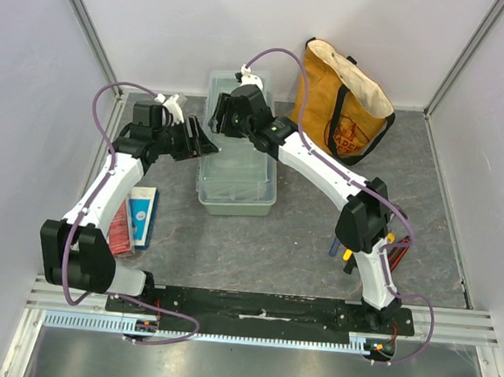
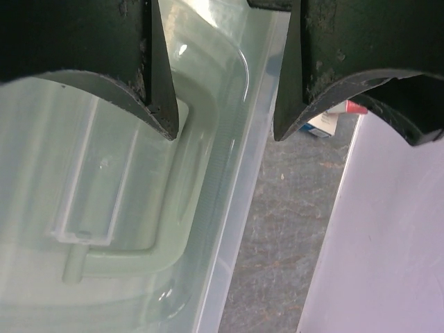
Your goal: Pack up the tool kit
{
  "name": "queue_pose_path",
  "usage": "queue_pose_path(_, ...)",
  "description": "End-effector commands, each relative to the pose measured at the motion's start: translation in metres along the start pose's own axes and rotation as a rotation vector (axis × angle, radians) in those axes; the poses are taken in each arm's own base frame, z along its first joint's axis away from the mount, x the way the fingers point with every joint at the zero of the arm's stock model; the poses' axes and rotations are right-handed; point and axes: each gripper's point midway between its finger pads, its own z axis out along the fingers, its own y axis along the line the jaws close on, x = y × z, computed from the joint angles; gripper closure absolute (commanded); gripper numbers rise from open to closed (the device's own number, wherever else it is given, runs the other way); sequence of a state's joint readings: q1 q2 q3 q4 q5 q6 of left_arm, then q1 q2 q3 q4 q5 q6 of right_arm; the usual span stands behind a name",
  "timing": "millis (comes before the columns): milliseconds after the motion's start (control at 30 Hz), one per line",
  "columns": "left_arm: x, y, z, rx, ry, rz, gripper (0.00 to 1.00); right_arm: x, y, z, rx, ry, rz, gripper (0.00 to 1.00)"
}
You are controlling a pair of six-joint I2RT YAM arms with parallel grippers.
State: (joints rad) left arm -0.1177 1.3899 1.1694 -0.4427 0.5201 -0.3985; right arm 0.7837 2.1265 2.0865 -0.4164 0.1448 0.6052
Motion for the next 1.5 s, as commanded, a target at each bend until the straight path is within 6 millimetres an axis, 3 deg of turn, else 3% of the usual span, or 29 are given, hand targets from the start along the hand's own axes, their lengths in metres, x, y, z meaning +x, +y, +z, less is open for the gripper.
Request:
queue_pose_path(0, 0.005, -0.006, -0.002, 0.060, -0.007, 0.057, 0.36, -0.003, -0.003, 0.012, 0.046, -0.022, 0.042, 0.35)
queue_pose_path(233, 0.010, -0.007, -0.005, 0.074, -0.006, 0.073, 0.39, 0.029, 0.015, 0.028, -0.112, 0.117, 0.146, 0.34)
queue_pose_path(367, 0.000, -0.013, -0.008, 0.083, -0.032, 0.087, 0.39, 0.034, 0.024, 0.026, -0.247, 0.161, 0.231, 0.35)
queue_pose_path(500, -0.012, -0.020, -0.010, 0.089, -0.058, 0.100, 0.38, 0.041, 0.020, 0.023, -0.327, 0.206, 0.276, 0.36)
queue_pose_path(867, -0.051, -0.052, -0.015, 0.210, -0.182, 0.119, 0.34, 0.021, 0.020, 0.010, -0.527, 0.156, 0.431, 0.38)
queue_pose_path(1133, -0.084, -0.070, -0.019, 0.258, -0.284, 0.139, 0.32, 0.020, 0.009, 0.012, -0.514, 0.148, 0.450, 0.39)
queue_pose_path(1467, -0.083, -0.065, 0.018, 0.279, -0.207, 0.103, 0.32, 0.013, -0.002, 0.014, -0.494, 0.118, 0.462, 0.40)
